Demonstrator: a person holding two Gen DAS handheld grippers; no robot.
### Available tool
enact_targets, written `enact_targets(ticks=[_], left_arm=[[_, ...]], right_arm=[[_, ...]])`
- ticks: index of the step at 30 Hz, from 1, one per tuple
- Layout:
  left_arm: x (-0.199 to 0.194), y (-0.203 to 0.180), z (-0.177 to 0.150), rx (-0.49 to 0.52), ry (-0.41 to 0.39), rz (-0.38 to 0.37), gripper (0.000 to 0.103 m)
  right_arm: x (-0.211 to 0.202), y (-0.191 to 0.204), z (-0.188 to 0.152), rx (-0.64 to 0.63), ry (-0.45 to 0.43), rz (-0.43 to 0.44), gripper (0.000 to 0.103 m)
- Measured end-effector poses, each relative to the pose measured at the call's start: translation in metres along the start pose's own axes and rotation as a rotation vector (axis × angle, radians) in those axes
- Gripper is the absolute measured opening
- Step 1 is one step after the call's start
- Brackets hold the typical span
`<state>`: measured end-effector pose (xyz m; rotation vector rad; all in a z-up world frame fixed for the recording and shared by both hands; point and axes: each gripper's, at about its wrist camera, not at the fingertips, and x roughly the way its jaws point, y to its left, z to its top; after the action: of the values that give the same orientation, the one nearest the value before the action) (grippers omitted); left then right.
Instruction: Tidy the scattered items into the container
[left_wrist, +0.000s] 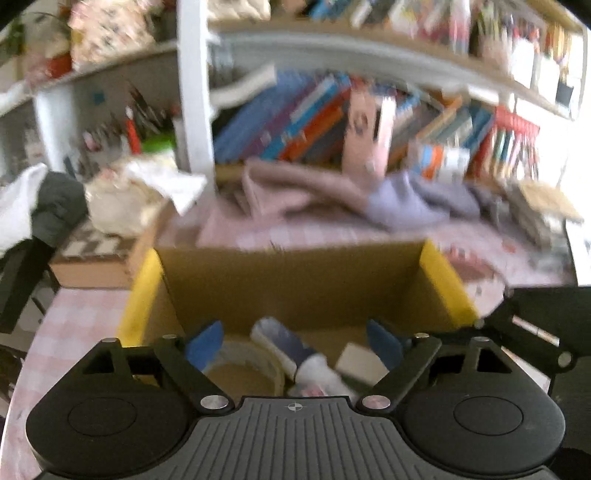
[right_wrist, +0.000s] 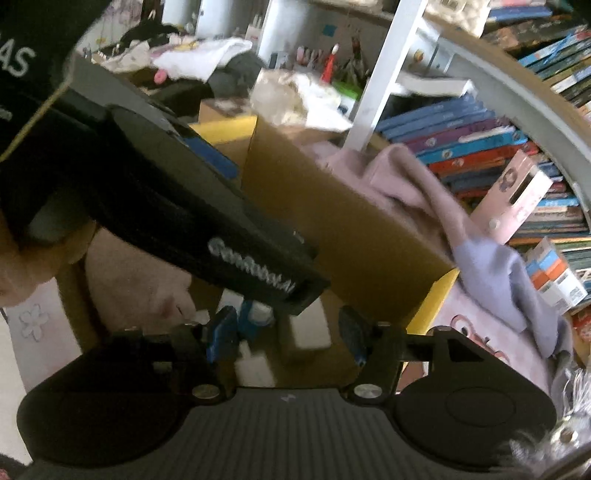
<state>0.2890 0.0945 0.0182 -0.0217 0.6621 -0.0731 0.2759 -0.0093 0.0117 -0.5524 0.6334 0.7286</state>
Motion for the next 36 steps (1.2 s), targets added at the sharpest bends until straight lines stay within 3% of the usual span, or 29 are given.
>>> enact_targets(ticks=[8, 13, 20, 23, 27, 34, 36], left_arm=[[-0.084, 0.001, 0.002, -0.018, -0.196, 0.057, 0.100], [-0.134, -0.004, -0.017, -0.005, -0.233, -0.017, 0.103], [-0.180, -0.015, -0.061, -0.040, -0.194, 0.043, 0.103], [-0.184, -0.022, -0.083, -0.069, -0.139, 0.068, 0.103], [-0.186, -0.039, -0.110, -0.023, -0.069, 0.057, 0.103], [-0.197, -0.067, -0.135, 0.092, -0.005, 0.012, 0.103], [-0.199, -0.071, -0.139, 0.107, 0.008, 0.008, 0.103]], right_arm=[[-0.071, -0.002, -0.006, 0.090, -0.187, -0.030, 0.066], [-0.119, -0.002, -0.026, 0.158, -0.250, -0.066, 0.066], [-0.172, 0.018, -0.073, 0.299, -0.240, -0.153, 0.068], [-0.182, 0.034, -0.091, 0.342, -0.216, -0.161, 0.067], [-0.197, 0.058, -0.114, 0.352, -0.192, -0.211, 0.068], [-0.211, 0.071, -0.145, 0.469, -0.131, -0.284, 0.088], [-0.213, 0.072, -0.152, 0.501, -0.108, -0.298, 0.088]])
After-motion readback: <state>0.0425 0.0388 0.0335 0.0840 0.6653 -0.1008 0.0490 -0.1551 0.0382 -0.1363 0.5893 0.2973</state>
